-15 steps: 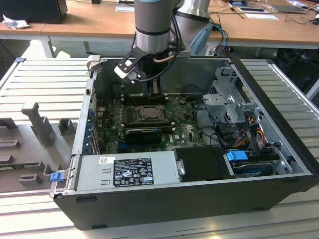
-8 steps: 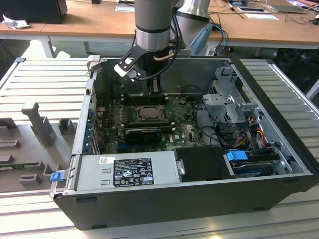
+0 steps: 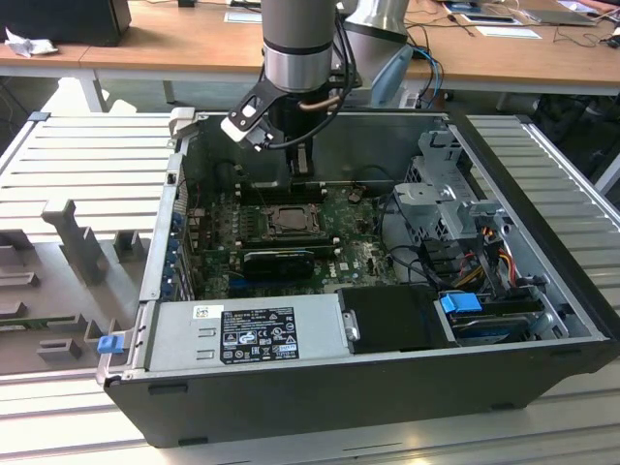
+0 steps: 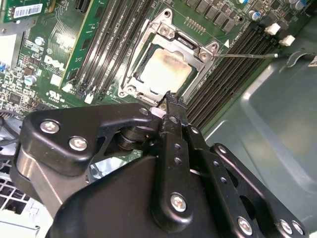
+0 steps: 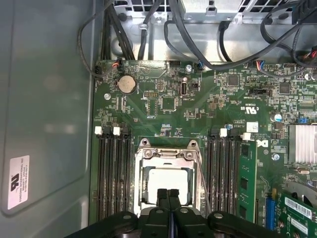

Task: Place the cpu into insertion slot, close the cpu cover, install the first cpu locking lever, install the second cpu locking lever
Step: 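Install the first cpu locking lever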

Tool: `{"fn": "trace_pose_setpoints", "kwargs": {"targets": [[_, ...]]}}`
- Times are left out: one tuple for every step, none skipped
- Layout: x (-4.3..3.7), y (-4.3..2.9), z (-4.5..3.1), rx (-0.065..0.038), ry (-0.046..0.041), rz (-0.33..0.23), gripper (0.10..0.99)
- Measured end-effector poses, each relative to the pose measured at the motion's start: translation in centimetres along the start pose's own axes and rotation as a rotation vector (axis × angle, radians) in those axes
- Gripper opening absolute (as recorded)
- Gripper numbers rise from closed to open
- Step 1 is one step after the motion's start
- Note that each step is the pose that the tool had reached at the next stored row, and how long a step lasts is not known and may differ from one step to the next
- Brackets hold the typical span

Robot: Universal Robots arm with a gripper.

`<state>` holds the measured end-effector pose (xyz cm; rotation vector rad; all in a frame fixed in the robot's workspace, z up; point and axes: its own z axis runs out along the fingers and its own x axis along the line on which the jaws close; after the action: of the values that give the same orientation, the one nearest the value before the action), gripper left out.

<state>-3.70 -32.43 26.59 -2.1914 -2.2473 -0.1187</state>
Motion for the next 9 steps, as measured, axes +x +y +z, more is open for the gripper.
{"fn": "trace_pose_setpoints", "kwargs": {"targets": [[0.01, 0.01, -0.17, 0.000, 0.0000, 0.000, 0.106], [0.02, 0.02, -0.36, 0.000, -0.0001, 0.000, 0.106], [0.03, 0.03, -0.62, 0.000, 0.0000, 0.000, 0.106], [0.04, 0.04, -0.83, 0.000, 0.0000, 0.000, 0.106], [0.05, 0.05, -0.95, 0.000, 0.0000, 0.000, 0.106], [0.06, 0.06, -1.09, 0.000, 0.0000, 0.000, 0.106], [0.07, 0.07, -1.27, 0.000, 0.0000, 0.000, 0.106], [0.08, 0.08, -1.43, 0.000, 0.0000, 0.000, 0.106], [0.08, 0.08, -1.57, 0.000, 0.0000, 0.000, 0.106]]}}
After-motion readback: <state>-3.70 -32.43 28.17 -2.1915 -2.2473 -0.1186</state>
